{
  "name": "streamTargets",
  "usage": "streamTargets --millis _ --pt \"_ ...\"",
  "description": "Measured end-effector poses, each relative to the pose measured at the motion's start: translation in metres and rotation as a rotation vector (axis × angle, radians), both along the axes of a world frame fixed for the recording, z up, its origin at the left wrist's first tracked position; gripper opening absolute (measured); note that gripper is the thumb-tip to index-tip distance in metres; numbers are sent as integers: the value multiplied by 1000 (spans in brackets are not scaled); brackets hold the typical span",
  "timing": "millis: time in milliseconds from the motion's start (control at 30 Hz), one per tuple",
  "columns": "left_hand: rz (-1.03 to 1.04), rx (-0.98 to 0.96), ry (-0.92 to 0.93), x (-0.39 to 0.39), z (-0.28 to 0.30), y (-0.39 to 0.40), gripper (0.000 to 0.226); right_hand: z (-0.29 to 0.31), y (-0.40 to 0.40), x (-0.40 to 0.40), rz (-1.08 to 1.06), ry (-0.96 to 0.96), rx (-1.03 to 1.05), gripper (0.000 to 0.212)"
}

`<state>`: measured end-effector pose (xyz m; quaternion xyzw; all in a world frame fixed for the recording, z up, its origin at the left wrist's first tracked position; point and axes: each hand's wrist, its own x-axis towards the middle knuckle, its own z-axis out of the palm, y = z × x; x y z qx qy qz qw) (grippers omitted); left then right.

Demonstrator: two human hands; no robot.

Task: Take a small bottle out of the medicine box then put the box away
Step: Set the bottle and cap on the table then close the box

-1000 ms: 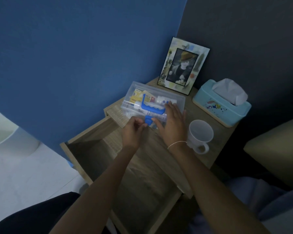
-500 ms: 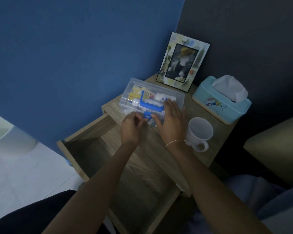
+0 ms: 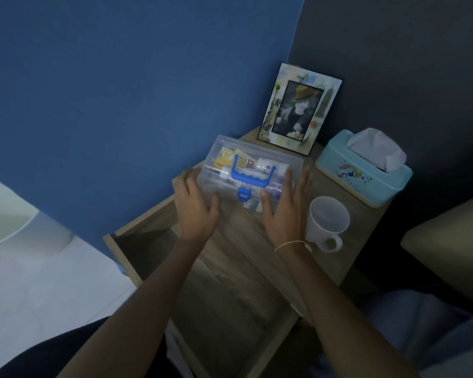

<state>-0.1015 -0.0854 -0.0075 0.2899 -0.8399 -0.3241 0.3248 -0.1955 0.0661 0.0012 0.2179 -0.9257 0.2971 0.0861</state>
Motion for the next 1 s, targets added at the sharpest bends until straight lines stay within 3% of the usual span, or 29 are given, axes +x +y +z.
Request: streamTargets --millis 100,200,400,600,1000 --pt "-84 22 -87 -12 4 -10 75 1 -9 4 -73 -90 -33 78" --pt "-170 89 -134 -22 0 -14 81 2 -16 6 -134 -134 -125 83" --pt "-264 377 -35 -30 -5 -20 93 -1 -22 9 -179 -266 -422 92" --pt "-257 365 90 -35 -3 -29 62 -3 -27 9 -167 -304 -568 94" --pt "-180 473 103 -16 15 -39 65 12 -29 18 -78 -298 -524 91"
